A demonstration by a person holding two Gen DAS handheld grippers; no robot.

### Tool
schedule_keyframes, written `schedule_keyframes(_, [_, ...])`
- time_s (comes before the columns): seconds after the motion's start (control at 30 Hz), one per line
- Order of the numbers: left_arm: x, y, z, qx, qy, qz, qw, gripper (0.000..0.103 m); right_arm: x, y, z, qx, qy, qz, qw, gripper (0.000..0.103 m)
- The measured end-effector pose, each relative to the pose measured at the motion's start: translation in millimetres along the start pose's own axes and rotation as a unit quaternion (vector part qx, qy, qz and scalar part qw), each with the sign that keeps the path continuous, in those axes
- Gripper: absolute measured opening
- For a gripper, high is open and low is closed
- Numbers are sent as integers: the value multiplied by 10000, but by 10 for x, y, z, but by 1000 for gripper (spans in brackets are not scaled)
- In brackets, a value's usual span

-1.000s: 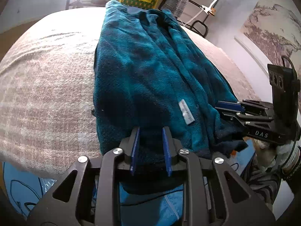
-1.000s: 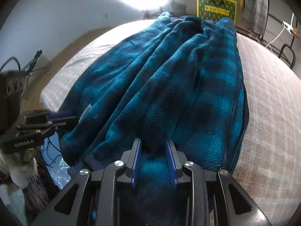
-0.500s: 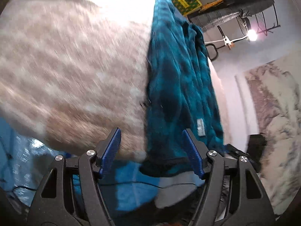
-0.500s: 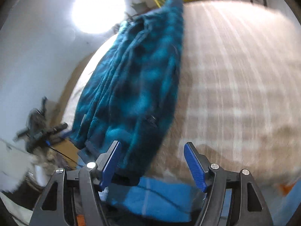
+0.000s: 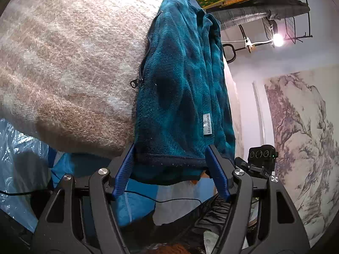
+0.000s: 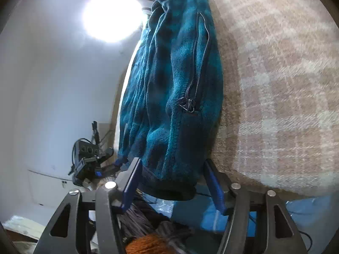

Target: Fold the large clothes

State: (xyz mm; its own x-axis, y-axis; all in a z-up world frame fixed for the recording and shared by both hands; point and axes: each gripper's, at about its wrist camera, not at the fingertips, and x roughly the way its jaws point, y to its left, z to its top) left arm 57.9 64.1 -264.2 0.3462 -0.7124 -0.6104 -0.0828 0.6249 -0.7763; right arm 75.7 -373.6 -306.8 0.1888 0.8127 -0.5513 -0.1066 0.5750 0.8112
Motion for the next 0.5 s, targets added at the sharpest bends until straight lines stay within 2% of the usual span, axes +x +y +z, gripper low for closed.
schedule_keyframes(0.03, [18,-27,-9,55,2,52,10000,69,30,-4,4,-1,83,26,10000,51])
schedule_keyframes(0.1, [61,-99,1,199,54,156,9997,66,107,16,-1,-107,118,-36,9999,50])
schedule_keyframes(0.13, [88,-117,19,239,114,193,9995,53,108,30,-7,-142,126,-36,9998,47])
schedule_keyframes(0.17, [127,-128,29,238,181,231,9993,46,111,38,-9,-150,126,-49,9998,41])
schedule_keyframes(0.23, [153,-133,46,264,212,339,9989,26,120,17,-7,-104,130,-74,9998,34])
schedule_keyframes(0.3, [137,-136,66,232,199,205,9993,18,87,7,-9,-72,107,-47,9999,26])
schedule_keyframes(0.5, [-20,-328,139,190,29,-270,9995,15,-138,170,-5,-206,-197,289,9992,19])
